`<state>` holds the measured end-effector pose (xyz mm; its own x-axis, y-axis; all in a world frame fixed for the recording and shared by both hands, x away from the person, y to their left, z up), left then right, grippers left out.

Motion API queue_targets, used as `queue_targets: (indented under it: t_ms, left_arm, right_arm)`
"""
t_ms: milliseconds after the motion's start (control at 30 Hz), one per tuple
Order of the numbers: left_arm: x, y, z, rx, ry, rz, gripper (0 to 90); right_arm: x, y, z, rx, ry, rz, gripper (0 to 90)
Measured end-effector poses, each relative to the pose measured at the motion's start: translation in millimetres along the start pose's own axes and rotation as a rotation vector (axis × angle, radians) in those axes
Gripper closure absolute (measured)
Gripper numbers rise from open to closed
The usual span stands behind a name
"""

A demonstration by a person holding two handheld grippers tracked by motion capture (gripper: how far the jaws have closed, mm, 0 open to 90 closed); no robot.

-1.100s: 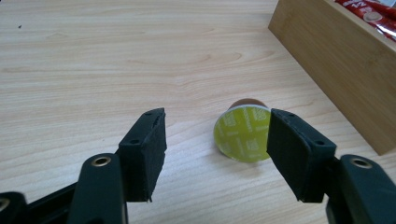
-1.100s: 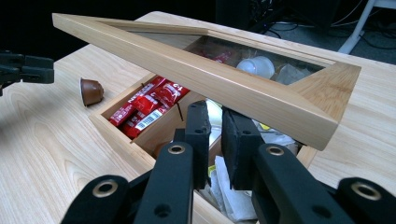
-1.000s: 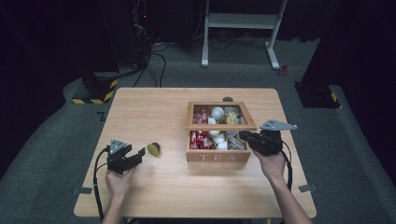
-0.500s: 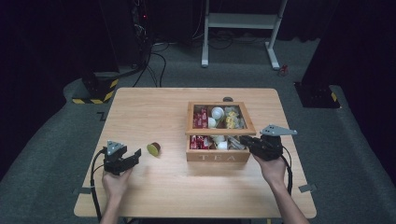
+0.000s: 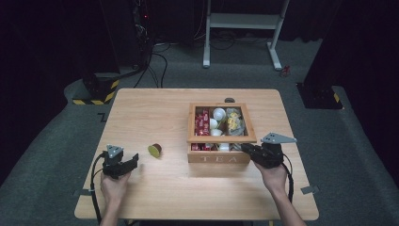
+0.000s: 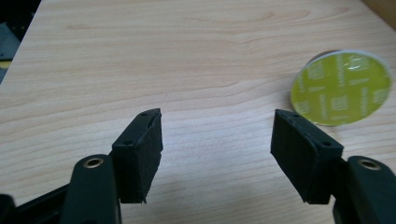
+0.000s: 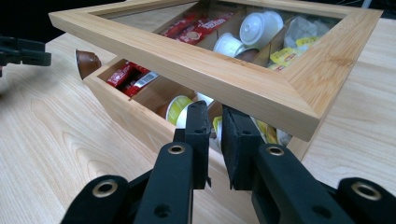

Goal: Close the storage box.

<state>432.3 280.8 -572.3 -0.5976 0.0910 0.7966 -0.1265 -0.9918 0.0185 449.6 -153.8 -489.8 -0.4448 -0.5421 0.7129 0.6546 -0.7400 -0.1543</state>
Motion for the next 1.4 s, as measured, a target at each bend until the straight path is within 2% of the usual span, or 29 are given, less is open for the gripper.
queue_targets:
  t_ms: [67,467,600,900,1067,1233,1400]
  left_arm:
    - [-1.4,-1.2,-1.5,0.011,-0.002,-0.001,34.3]
    - [-12.5,-4.2,-10.0,-0.011,-0.039,0.044,33.4]
    - [-15.7,-4.2,-11.0,0.005,-0.039,0.039,33.5]
    - [-16.9,-5.4,-13.0,-0.004,-0.043,0.052,33.1]
    - [-17.1,-5.0,-13.2,-0.002,-0.041,0.052,30.8]
    - [-17.5,-5.8,-13.6,0.011,-0.045,0.043,29.2]
    - [-17.8,-6.7,-13.6,0.016,-0.047,0.042,28.3]
  right_arm:
    - [-0.9,-0.3,-2.0,-0.006,-0.005,0.000,80.7]
    - [-4.1,-2.7,-12.9,-0.015,-0.021,-0.005,80.7]
    - [-7.1,-2.7,-16.8,-0.017,-0.028,-0.005,80.6]
    - [-12.0,-7.1,-26.6,-0.021,-0.052,0.001,80.5]
    - [-4.1,-8.9,-19.2,-0.014,-0.003,-0.003,78.9]
    - [-4.8,-9.5,-17.8,-0.004,-0.007,-0.012,79.0]
    - [-4.1,-2.3,-16.3,-0.014,0.010,-0.036,82.3]
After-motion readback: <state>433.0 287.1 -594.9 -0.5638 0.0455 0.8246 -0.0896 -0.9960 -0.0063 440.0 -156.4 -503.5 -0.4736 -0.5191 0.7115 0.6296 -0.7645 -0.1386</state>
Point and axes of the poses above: each handheld gripper's, and its own axes: x roughly backward along the jaws, z roughly out of its top, y roughly to its right, the point moved 10 cm from there along -x, roughly forward along the jaws, and after that the axes turned 14 degrees about -y, right-handed, at the moved point
